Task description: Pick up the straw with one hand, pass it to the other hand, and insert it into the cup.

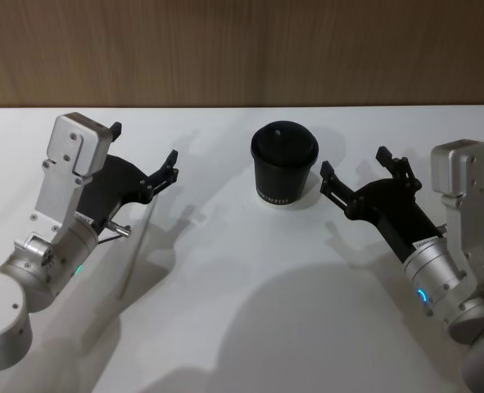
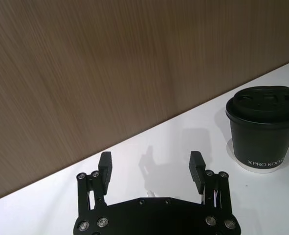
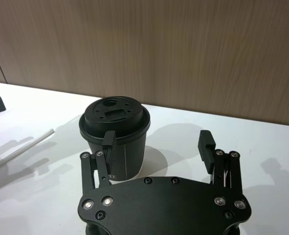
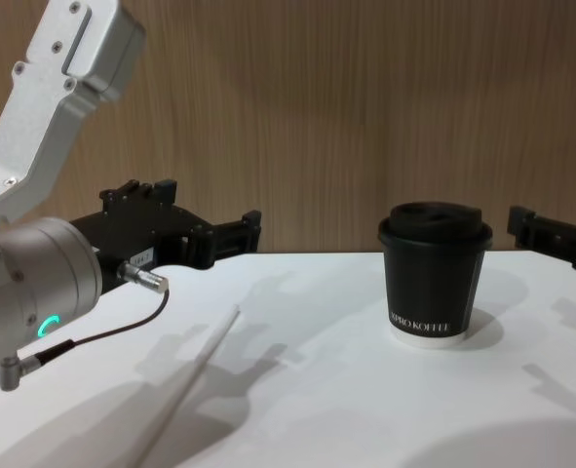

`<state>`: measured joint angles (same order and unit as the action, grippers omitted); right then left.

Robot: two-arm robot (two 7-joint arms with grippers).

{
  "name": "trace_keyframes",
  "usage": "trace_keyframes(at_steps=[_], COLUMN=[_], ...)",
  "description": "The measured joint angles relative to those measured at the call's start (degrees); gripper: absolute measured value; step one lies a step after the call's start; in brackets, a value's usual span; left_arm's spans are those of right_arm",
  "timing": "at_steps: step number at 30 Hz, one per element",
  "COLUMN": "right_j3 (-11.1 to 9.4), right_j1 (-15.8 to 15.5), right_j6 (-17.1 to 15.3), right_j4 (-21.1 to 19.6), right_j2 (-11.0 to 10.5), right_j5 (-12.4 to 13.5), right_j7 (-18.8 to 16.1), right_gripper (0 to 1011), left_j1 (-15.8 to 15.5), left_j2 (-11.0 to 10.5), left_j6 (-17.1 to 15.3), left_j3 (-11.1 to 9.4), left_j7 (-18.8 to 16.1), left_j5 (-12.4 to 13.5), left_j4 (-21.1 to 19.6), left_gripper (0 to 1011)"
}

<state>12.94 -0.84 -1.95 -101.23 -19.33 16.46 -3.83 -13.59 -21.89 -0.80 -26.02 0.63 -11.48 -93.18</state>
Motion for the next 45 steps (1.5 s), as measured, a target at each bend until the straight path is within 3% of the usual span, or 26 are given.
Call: trace_keyframes(at_steps=[45], right_j3=[0.0], right_j1=[0.0], right_j6=[0.0], right_j4=[0.0], right_j2=[0.0], right_j5=[0.0], right_j7=[0.0], right_gripper=[1001], left_j1=[0.0], left_j2=[0.0], left_j6=[0.0], left_j3=[0.0], left_j7=[0.0], left_j5=[0.0], left_j4=[0.0], left_gripper=[1003])
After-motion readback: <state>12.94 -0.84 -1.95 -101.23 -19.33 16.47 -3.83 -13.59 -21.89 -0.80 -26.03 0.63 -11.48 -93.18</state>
